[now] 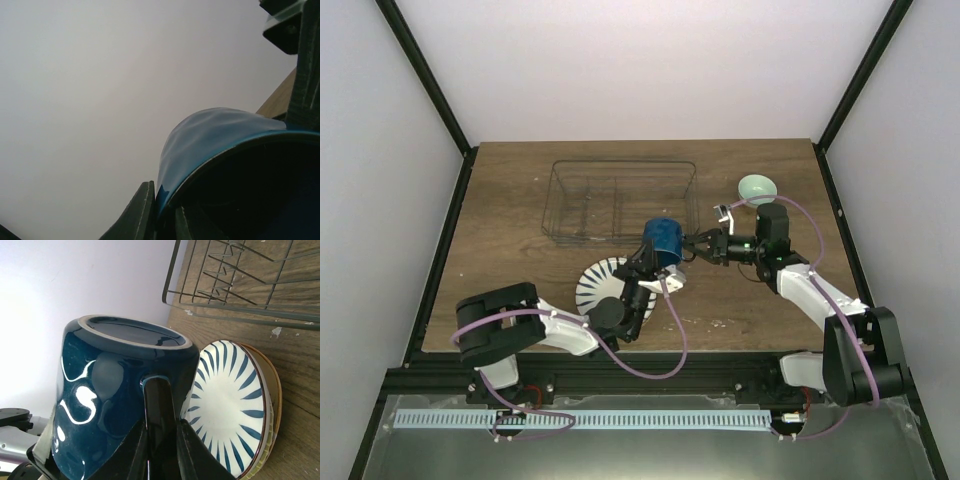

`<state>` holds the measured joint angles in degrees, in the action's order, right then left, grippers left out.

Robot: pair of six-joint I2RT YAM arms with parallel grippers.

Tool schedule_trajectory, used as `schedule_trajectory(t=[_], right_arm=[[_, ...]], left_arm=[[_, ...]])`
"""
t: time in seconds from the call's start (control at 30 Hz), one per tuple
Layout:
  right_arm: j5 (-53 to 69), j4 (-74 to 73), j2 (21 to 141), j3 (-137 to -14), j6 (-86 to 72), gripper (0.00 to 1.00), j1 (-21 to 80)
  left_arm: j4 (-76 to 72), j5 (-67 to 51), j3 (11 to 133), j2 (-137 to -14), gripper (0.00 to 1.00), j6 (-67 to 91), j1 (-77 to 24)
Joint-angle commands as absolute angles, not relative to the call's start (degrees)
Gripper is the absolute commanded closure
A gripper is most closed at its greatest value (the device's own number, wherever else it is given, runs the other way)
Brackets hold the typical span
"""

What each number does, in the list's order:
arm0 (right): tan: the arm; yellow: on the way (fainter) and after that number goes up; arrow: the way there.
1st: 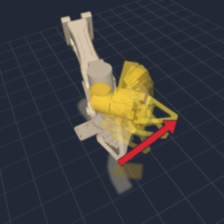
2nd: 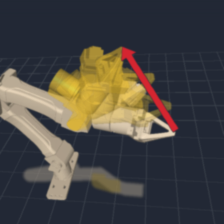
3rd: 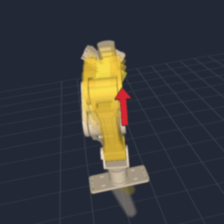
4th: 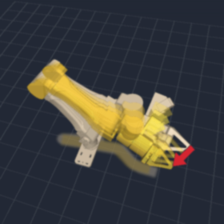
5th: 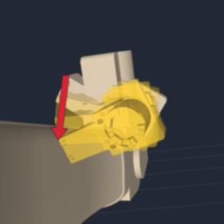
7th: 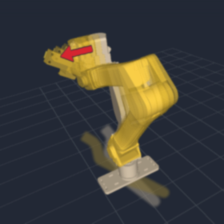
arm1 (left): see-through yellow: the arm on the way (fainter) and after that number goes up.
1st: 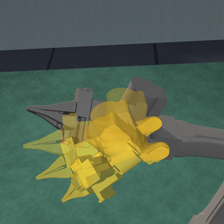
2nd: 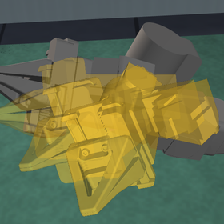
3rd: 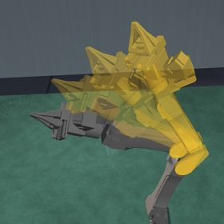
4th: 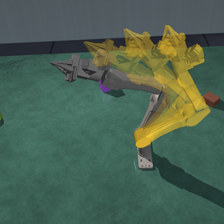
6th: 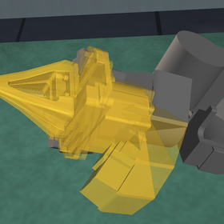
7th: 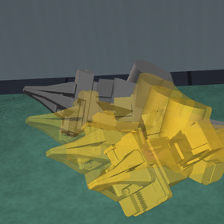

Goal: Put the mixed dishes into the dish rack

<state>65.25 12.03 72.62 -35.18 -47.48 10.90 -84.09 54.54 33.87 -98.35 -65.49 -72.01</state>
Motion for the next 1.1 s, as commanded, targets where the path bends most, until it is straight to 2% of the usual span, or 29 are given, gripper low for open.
schedule_trajectory(t=[0.0,0.13,0.23,0.33,0.4,0.53,0.67,0.8,1.07], right_arm=[[66.5,15.3,70.9,-35.4,-44.3,0.99,11.6],[64.4,14.3,69.9,-36.0,-44.1,0.99,11.6],[62.5,12.8,69.3,-37.4,-43.4,0.99,11.7],[59.5,9.4,69.1,-39.5,-41.5,0.99,11.6],[56.0,5.6,69.0,-42.0,-38.7,0.99,11.7],[52.5,1.9,70.3,-45.5,-35.4,0.99,11.7],[51.8,1.0,72.1,-47.2,-34.5,0.99,11.6],[46.4,-3.6,71.9,-48.7,-31.0,0.99,11.5],[42.0,-7.0,73.1,-50.9,-26.6,0.99,10.8]], left_arm=[[-91.8,54.5,37.1,-98.6,0.82,-61.9,-72.6],[-91.8,57.7,36.3,-98.4,0.53,-62.2,-72.5],[-91.8,60.1,35.4,-98.0,0.35,-61.5,-72.3],[-91.8,62.7,34.6,-97.4,0.23,-60.2,-72.3],[-91.8,64.4,34.1,-97.1,0.18,-59.7,-72.3],[-87.2,66.7,34.7,-96.1,0.15,-58.1,-72.3],[-69.9,63.6,37.4,-93.0,0.14,-47.4,-72.2],[-47.1,55.4,41.2,-88.3,0.15,-31.2,-71.4],[-17.9,34.4,48.5,-81.0,0.16,-16.9,-68.1]])
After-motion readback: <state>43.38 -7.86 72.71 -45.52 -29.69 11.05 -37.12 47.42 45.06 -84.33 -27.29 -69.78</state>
